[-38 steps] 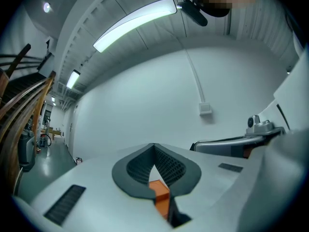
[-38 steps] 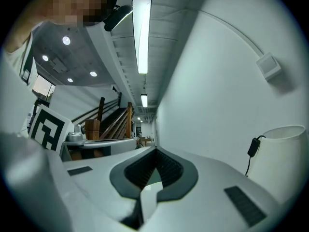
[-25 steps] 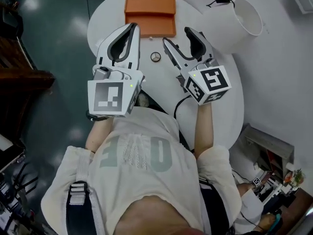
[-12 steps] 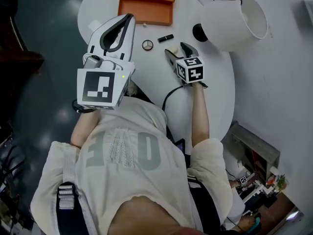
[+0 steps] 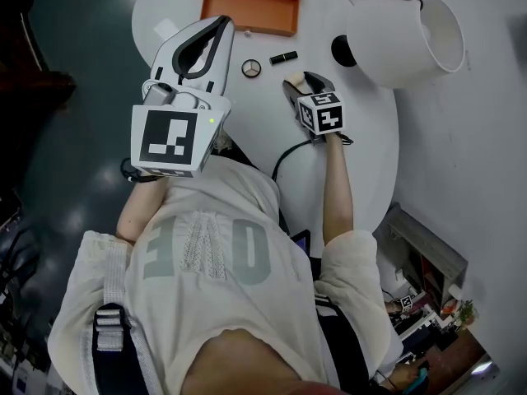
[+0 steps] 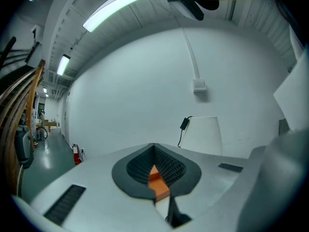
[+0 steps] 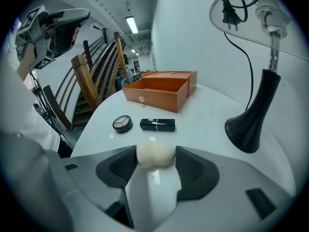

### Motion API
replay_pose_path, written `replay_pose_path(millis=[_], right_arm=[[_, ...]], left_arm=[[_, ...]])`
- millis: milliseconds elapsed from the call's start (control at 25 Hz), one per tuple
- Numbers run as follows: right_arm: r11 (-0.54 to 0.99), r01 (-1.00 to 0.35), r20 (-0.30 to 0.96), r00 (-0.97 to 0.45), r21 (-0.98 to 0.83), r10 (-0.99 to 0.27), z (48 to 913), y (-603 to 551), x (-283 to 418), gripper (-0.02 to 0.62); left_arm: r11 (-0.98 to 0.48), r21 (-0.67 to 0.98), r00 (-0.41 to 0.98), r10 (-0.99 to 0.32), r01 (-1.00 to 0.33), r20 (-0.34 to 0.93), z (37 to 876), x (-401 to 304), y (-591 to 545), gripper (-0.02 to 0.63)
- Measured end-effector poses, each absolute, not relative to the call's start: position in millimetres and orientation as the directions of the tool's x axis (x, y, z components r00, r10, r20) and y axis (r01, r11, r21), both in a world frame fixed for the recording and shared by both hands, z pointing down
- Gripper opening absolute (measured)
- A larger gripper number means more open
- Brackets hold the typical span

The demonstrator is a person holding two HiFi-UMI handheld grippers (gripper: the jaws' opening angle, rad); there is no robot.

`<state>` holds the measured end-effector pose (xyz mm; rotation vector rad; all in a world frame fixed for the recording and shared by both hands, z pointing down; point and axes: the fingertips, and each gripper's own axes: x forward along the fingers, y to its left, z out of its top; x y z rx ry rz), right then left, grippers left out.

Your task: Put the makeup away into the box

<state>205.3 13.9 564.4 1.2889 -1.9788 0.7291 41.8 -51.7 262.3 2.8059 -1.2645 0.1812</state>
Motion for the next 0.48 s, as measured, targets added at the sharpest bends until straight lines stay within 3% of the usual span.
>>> replay_pose_path(millis=[240, 480], right_arm=[[0.340, -0.937, 0.672, -0.306, -0.086, -0.674, 520, -1, 202, 0.241], [0.367, -0.929, 0.307, -0.361, -0.041, -0.880, 361, -20, 157, 0.241]], left_arm=[[-0.664, 0.008, 0.659, -0.741, -0.748, 0.129, 262, 44, -56, 0.008], [-0.675, 0.017, 0.672, -0.732, -0.738, 0.109, 259, 51, -62, 0.008]])
